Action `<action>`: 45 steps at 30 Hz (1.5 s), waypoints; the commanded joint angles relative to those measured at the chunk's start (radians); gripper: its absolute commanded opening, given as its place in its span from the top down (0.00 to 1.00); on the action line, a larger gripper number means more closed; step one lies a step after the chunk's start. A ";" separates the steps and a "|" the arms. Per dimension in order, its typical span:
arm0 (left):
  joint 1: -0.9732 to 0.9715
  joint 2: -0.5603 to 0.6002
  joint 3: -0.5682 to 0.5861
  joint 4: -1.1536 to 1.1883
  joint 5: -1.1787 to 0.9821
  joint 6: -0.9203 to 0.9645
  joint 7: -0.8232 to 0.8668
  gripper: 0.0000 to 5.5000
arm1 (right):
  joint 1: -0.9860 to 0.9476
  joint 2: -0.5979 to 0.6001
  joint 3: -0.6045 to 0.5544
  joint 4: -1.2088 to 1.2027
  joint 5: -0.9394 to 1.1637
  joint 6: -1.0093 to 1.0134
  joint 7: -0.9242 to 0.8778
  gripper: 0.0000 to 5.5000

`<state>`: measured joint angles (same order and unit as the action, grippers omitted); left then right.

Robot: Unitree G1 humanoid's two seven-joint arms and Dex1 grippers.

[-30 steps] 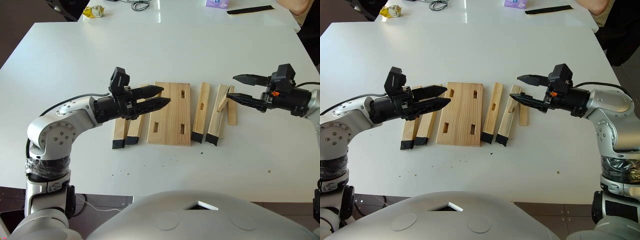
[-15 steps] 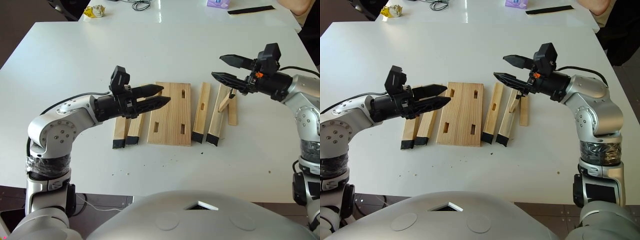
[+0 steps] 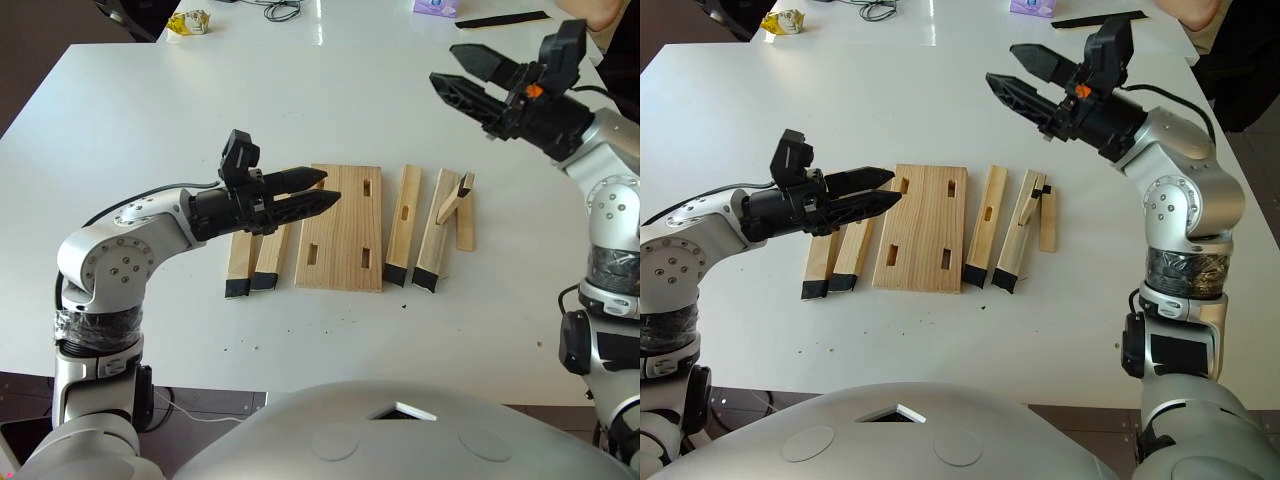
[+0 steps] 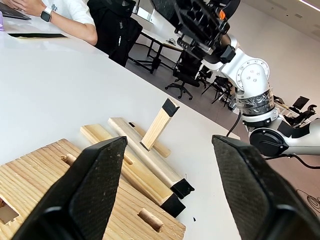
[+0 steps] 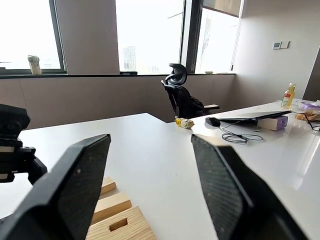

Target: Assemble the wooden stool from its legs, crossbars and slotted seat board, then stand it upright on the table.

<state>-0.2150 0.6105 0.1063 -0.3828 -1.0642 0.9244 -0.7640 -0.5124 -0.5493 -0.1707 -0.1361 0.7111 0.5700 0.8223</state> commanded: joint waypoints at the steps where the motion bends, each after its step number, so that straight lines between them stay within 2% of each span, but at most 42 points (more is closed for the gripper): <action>1: -0.013 0.004 -0.011 0.003 0.008 0.012 0.000 0.43 | -0.017 0.007 -0.034 -0.031 0.059 0.054 -0.031 0.46; 10: -0.035 0.011 -0.024 0.017 0.006 0.026 -0.011 0.43 | 0.327 0.088 0.172 -0.075 -0.108 -0.045 -0.039 0.46; 13: -0.044 0.011 -0.025 0.026 0.009 0.030 -0.013 0.43 | 0.352 0.097 0.170 -0.062 -0.128 -0.080 -0.048 0.46; 19: -0.040 0.004 -0.019 0.025 0.009 0.028 -0.005 0.43 | 0.281 0.096 0.060 -0.165 0.011 -0.005 -0.106 0.46; 27: 0.015 -0.022 0.011 -0.020 -0.002 0.009 0.040 0.43 | 0.177 0.010 -0.148 -0.400 0.437 0.205 -0.315 0.46; 31: 0.065 -0.027 0.043 -0.057 -0.008 0.002 0.063 0.43 | 0.314 -0.115 -0.233 -0.515 0.777 0.295 -0.438 0.46; 34: 0.109 -0.033 0.064 -0.090 -0.015 -0.009 0.089 0.43 | 0.560 -0.240 -0.293 -0.633 0.937 0.382 -0.366 0.46; 36: 0.134 -0.044 0.073 -0.111 -0.017 -0.018 0.107 0.43 | 0.702 -0.299 -0.321 -0.654 0.916 0.440 -0.269 0.46; 38: 0.147 -0.054 0.075 -0.122 -0.018 -0.028 0.120 0.43 | 0.797 -0.333 -0.295 -0.652 0.779 0.448 -0.189 0.46; 41: 0.159 -0.066 0.070 -0.131 -0.015 -0.041 0.136 0.43 | 0.832 -0.349 -0.161 -0.628 0.526 0.379 -0.144 0.46; 45: 0.158 -0.072 0.060 -0.132 -0.012 -0.049 0.141 0.43 | 0.791 -0.290 0.057 -0.562 0.225 0.258 -0.181 0.46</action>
<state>-0.0565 0.5391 0.1719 -0.5061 -1.0808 0.8813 -0.6332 0.3058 -0.8725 -0.2345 -0.7388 1.1015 0.9008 0.6630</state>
